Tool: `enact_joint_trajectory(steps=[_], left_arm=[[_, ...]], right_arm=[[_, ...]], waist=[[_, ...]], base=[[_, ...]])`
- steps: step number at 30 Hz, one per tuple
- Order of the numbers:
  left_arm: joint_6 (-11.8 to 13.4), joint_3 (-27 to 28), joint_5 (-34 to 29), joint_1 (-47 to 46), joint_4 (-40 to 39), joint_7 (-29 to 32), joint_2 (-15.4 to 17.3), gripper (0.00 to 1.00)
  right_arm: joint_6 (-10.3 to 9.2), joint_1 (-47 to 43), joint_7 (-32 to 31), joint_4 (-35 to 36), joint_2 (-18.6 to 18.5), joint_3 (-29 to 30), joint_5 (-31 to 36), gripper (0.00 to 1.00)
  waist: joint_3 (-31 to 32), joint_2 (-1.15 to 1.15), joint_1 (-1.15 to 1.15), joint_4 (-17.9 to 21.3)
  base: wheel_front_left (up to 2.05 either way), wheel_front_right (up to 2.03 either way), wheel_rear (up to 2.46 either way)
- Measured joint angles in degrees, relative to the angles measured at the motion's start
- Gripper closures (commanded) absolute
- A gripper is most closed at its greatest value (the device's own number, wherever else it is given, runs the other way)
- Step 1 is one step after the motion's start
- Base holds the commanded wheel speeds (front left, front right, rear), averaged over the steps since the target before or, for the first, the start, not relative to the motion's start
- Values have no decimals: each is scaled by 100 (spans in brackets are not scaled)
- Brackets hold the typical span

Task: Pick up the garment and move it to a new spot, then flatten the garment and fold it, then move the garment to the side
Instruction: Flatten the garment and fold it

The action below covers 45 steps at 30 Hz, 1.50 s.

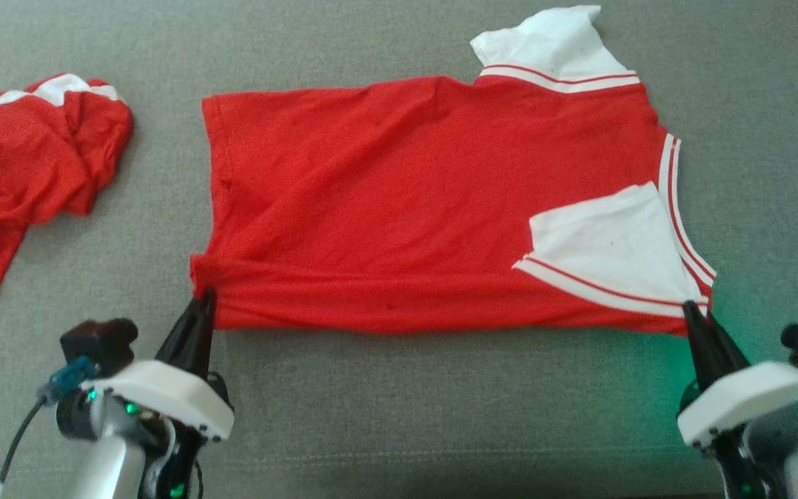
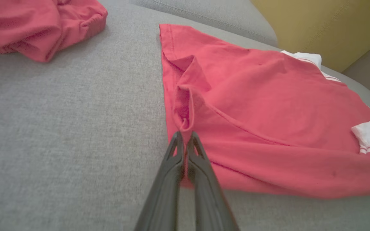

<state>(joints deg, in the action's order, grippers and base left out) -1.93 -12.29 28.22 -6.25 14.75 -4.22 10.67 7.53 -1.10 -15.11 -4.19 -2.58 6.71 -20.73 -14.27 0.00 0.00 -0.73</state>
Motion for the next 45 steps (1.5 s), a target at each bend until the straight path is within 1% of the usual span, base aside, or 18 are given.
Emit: enact_joint_trajectory(steps=[7,11,13,14,15,16,20,23,25,29,34,35,45], left_arm=[[249,7,45,631,-628,448,110,100],[352,27,122,877,-910,622,188,100],[354,25,129,940,-966,734,197,100],[353,23,231,960,-976,806,193,65],[352,23,288,960,-972,859,190,0],[352,18,325,959,-971,893,189,0],[353,9,321,956,-902,890,181,0],[402,-4,235,940,-895,708,168,0],[508,-4,-7,916,-960,331,167,0],[652,3,-339,774,-1146,-193,170,0],[706,-2,-525,676,-1292,-455,174,0],[748,-10,-586,675,-1294,-470,178,0],[798,-98,-621,588,-1232,-478,177,0]], right_arm=[[0,-653,-1,346,10,-3,-363,100],[0,-948,0,505,24,-12,-461,100],[0,-966,13,535,25,-31,-459,100],[0,-922,99,553,25,-93,-385,100],[0,-868,159,548,29,-121,-301,62],[0,-794,220,531,29,-138,-198,0],[0,-407,479,410,26,-242,147,0],[0,-259,722,427,22,-323,331,0],[0,-254,1035,561,-4,-421,536,0],[0,-165,1284,846,-24,-474,778,0],[0,-153,1311,1050,-63,-532,888,0],[0,-153,1307,1133,-70,-576,890,0],[0,-153,1207,1183,-70,-595,905,0]], waist=[[212,0,0,34],[284,0,0,64],[298,0,0,92],[306,0,0,124],[312,0,0,142],[317,0,0,155],[350,0,0,148],[394,0,0,116],[453,0,0,94],[556,0,0,76],[637,0,0,51],[665,0,0,42],[629,0,0,20]], base=[[0,0,0],[0,0,0],[0,0,0],[0,0,0],[0,0,0],[0,0,0],[0,0,0],[0,0,0],[0,0,0],[0,0,0],[0,0,0],[0,0,0],[0,0,0]])
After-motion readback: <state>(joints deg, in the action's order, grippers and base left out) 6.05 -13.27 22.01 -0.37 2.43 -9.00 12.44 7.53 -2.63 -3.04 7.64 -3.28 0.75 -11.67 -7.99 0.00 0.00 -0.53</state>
